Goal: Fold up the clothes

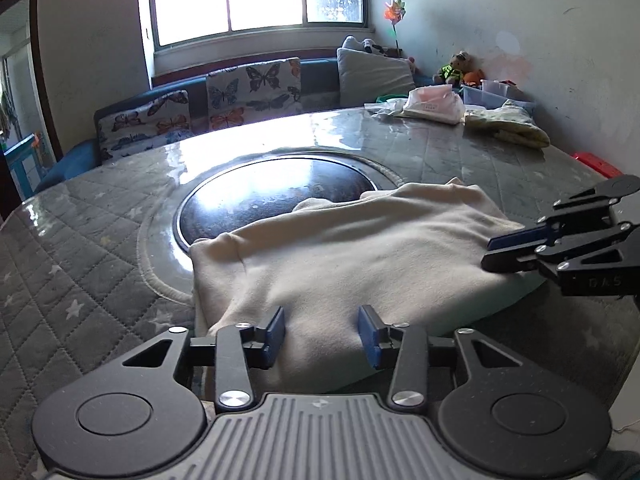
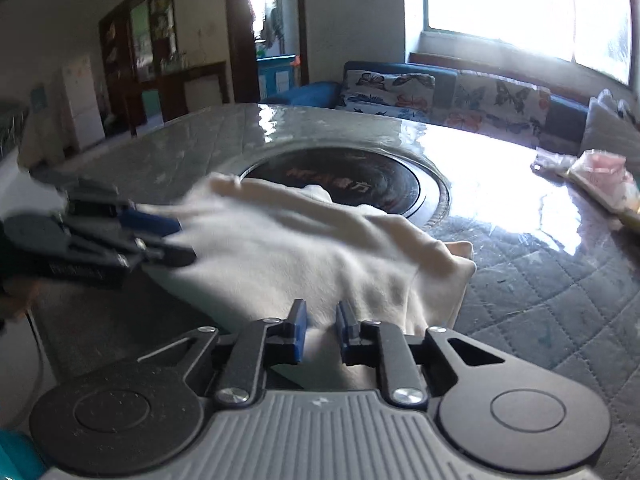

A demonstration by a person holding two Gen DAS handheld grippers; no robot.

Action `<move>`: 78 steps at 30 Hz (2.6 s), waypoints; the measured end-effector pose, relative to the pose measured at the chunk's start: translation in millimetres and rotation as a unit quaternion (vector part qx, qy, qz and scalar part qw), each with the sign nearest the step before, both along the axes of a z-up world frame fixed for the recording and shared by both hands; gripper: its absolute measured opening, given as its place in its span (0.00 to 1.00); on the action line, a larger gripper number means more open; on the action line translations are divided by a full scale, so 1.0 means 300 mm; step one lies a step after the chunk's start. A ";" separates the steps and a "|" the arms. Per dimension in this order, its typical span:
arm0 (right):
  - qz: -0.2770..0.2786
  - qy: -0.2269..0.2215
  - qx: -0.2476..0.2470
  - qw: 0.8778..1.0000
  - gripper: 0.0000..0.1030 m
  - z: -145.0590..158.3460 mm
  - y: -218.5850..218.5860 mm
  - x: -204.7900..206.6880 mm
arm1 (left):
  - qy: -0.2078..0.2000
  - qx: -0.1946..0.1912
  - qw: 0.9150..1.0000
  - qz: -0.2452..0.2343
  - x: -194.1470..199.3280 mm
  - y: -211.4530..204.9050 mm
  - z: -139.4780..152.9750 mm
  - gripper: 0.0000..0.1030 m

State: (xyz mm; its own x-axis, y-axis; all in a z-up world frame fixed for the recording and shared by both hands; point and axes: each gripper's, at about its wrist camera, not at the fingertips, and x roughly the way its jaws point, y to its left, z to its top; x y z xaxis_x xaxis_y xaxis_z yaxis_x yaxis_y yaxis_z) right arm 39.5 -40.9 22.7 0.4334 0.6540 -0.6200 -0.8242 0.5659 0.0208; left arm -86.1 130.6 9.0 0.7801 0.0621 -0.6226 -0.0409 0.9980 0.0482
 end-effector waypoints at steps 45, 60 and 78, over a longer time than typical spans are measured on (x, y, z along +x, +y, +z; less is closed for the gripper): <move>0.068 -0.018 0.033 0.997 0.85 -0.044 0.071 -0.056 | 0.024 -0.116 0.989 0.084 0.001 0.053 0.065 0.81; 0.095 -0.041 -0.007 0.995 1.00 -0.056 0.105 -0.093 | 0.021 -0.092 0.982 0.166 -0.023 0.153 0.087 0.97; 0.097 -0.058 -0.022 0.993 1.00 -0.066 0.115 -0.109 | 0.064 -0.119 0.969 0.207 -0.027 0.210 0.030 1.00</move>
State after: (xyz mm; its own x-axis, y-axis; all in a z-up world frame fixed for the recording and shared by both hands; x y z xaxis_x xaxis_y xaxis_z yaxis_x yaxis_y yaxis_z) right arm 6.7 -6.3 2.7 0.3728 0.7053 -0.6030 -0.9130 0.3948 -0.1027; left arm -94.3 193.6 17.9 0.6349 0.1959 -0.7473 -0.4482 0.8813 -0.1498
